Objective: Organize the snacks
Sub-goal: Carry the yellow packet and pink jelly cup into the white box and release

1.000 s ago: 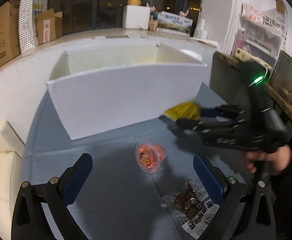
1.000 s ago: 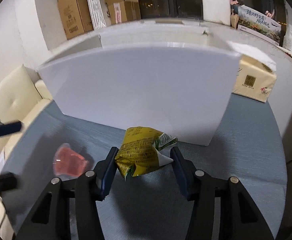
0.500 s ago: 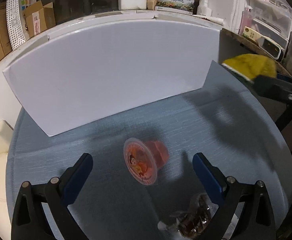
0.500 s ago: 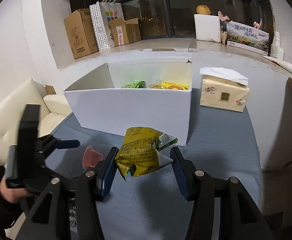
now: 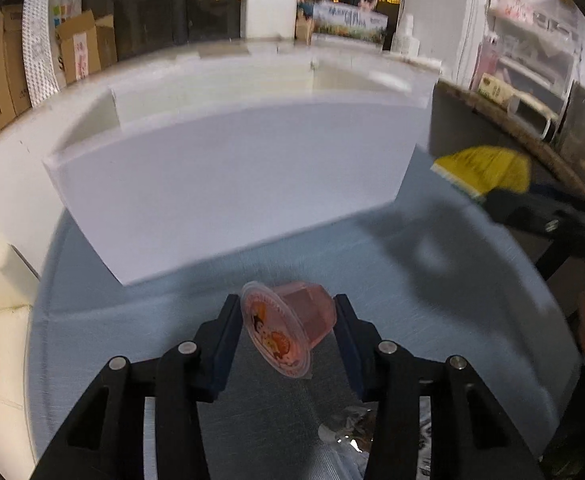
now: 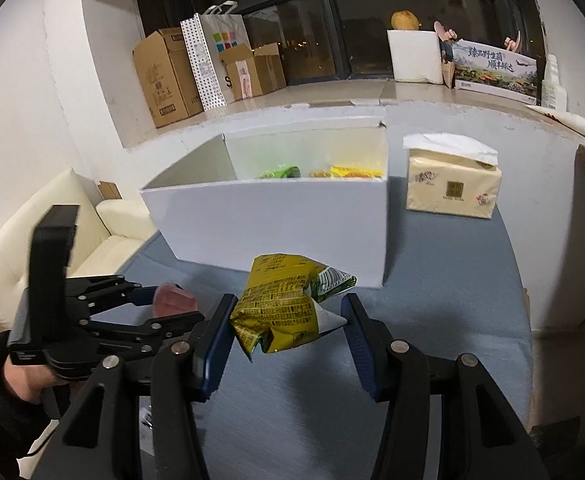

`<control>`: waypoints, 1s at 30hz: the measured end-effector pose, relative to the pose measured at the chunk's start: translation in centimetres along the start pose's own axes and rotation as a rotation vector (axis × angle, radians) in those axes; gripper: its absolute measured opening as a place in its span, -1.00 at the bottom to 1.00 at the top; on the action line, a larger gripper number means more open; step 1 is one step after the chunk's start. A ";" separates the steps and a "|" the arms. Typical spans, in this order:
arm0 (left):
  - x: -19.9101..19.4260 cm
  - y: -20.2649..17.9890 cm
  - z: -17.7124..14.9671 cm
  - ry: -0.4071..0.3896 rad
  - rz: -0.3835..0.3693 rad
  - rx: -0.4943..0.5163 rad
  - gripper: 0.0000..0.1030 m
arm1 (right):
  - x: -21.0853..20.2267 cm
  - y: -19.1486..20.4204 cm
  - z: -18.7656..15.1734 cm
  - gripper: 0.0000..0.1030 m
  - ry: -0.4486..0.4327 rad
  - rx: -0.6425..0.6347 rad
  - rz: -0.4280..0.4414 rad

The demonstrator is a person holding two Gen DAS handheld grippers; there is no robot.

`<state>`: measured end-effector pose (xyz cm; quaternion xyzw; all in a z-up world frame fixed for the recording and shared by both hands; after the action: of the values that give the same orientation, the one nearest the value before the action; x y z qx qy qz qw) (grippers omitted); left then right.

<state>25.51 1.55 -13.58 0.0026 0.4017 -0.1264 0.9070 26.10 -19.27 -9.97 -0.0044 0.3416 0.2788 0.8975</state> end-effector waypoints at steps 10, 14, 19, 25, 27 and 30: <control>-7.9 3.3 7.7 -0.196 0.002 -0.040 -0.02 | -0.2 1.0 6.5 0.11 -0.093 0.000 -0.011; -7.9 4.9 11.4 -0.224 0.014 -0.054 -0.02 | 1.2 0.7 9.3 0.11 -0.089 0.017 -0.014; -4.1 6.2 14.5 -0.200 0.050 -0.045 -0.02 | 4.5 0.0 11.4 0.12 -0.050 0.015 -0.041; -1.2 7.5 15.2 -0.167 0.113 -0.058 1.00 | 7.8 -1.9 12.0 0.81 -0.002 0.023 -0.103; -1.3 7.7 15.0 -0.179 0.111 -0.053 1.00 | 7.9 -2.3 11.9 0.98 -0.010 0.027 -0.113; -1.0 8.0 14.5 -0.167 0.119 -0.057 1.00 | 7.8 -2.8 11.5 1.00 -0.007 0.047 -0.105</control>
<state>37.29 7.98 -3.80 -0.0098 0.3273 -0.0609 0.9429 39.33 -15.45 -6.48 -0.0002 0.3445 0.2230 0.9119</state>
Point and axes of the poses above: each gripper's, at about its wrist camera, not at the fingertips, and x roughly the way its jaws point, y to its left, z to its top, the point moved 1 cm from there along x, roughly the way its jaws point, and after that the axes turned 2 degrees about -z, right-handed, at the moved point
